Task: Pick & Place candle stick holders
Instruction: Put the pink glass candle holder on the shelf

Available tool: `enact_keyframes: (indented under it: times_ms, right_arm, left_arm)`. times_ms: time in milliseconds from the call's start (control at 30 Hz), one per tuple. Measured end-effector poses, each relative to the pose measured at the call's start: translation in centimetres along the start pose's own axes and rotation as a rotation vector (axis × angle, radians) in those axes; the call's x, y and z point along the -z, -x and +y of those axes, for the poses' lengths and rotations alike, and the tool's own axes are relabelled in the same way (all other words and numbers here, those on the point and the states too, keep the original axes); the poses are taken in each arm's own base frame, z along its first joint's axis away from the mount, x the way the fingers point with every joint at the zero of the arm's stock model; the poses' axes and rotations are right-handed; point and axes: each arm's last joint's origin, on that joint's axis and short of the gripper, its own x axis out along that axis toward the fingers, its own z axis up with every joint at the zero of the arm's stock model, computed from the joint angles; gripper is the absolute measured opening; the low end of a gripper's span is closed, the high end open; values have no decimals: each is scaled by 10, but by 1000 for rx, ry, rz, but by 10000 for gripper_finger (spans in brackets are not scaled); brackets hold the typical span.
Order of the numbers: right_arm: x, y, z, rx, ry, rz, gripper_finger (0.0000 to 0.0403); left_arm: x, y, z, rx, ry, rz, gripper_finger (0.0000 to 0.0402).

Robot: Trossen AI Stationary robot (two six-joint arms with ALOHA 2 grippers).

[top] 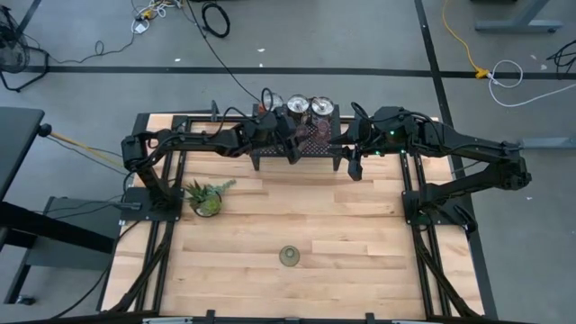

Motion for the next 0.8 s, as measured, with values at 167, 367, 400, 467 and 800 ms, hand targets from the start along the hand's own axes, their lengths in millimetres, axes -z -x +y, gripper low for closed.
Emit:
enact_keyframes:
  times_ms: [167,367,400,467,800]
  right_arm:
    - [0,0,0,0,0,0,107]
    - [0,0,0,0,0,0,107]
    - [0,0,0,0,0,0,107]
    - [0,0,0,0,0,0,107]
    - [0,0,0,-1,0,0,107]
  left_arm:
    - [-2,0,0,-3,2,-19,157]
    - [-2,0,1,-15,2,-17,158]
    - [-2,0,1,-29,3,-16,158]
    - [-2,0,2,-57,3,-13,158]
    - [-2,0,3,-79,4,-13,158]
